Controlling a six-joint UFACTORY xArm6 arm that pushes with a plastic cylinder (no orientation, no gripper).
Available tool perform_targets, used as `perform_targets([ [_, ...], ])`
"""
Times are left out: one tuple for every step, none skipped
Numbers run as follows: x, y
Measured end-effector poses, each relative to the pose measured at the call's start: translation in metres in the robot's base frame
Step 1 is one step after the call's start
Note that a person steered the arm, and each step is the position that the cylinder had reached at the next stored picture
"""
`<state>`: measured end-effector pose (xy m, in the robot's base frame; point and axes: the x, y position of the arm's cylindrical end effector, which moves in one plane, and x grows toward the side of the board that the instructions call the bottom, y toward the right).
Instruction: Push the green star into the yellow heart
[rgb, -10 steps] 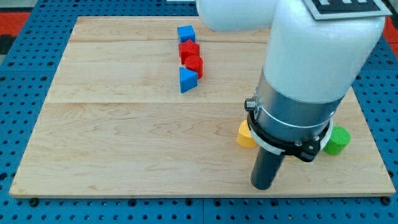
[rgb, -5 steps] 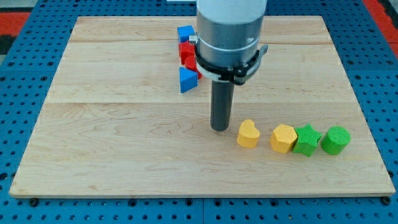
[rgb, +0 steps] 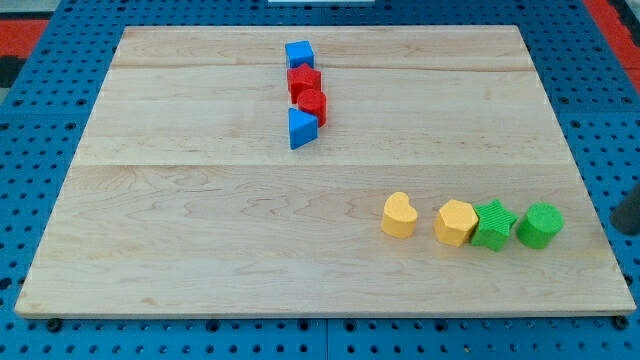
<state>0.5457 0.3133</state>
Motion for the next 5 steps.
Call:
perform_targets([
  [-0.001, -0.04],
  [-0.014, -0.116],
  [-0.014, -0.208],
  [-0.017, -0.255],
  [-0.037, -0.251],
])
